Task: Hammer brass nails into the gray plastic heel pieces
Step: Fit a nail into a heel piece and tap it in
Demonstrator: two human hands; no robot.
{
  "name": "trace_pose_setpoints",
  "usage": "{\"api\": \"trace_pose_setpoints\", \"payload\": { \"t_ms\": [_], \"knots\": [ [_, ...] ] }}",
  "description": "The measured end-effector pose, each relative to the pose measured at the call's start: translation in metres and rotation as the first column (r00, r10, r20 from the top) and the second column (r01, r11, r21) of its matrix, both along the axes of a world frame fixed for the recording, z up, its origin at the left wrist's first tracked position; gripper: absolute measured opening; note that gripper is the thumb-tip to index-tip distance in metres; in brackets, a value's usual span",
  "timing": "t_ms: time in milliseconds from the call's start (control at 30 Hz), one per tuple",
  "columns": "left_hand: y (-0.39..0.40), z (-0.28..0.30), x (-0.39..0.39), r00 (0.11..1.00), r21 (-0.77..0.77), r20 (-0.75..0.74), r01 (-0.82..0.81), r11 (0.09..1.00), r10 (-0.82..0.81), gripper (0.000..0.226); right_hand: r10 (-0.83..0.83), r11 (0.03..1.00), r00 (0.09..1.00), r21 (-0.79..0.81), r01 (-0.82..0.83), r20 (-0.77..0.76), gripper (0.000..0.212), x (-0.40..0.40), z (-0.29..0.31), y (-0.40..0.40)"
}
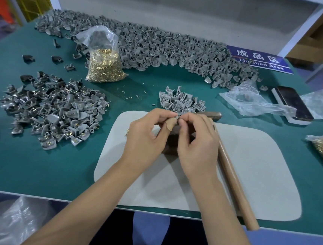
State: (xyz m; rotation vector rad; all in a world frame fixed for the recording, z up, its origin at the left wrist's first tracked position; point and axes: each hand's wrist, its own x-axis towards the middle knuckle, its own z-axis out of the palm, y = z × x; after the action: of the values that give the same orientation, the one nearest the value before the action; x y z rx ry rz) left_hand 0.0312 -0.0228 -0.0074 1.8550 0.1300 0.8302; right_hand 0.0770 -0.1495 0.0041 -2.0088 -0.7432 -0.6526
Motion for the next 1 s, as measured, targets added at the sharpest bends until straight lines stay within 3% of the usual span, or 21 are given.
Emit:
{"api": "trace_pose_setpoints", "payload": {
  "t_ms": [300,533,667,833,1000],
  "knots": [
    [-0.005,0.003,-0.001,0.996,-0.195,0.010,0.087,0.977,-0.086,0.009,0.053,0.992,0.997,0.114,-0.046,-0.061,0.006,0.000,0.003,-0.003],
    [-0.005,0.004,-0.001,0.993,-0.219,0.007,0.114,0.969,-0.115,0.010,0.070,0.990,0.996,0.129,-0.061,-0.061,0.006,0.000,0.004,-0.006],
    [-0.004,0.002,-0.002,0.990,-0.213,-0.041,0.125,0.969,-0.137,0.010,0.090,0.992,0.995,0.090,-0.085,-0.046,0.006,0.000,0.003,-0.008],
    [-0.001,0.000,-0.003,0.994,-0.094,-0.031,0.100,0.991,-0.103,0.010,0.084,0.996,0.996,-0.045,-0.083,0.022,0.007,0.002,0.004,-0.012],
    [-0.001,0.001,-0.003,0.993,-0.037,-0.015,0.115,0.993,-0.116,0.016,0.064,0.997,0.998,-0.047,-0.064,-0.001,0.008,0.000,0.003,-0.015]
  ]
}}
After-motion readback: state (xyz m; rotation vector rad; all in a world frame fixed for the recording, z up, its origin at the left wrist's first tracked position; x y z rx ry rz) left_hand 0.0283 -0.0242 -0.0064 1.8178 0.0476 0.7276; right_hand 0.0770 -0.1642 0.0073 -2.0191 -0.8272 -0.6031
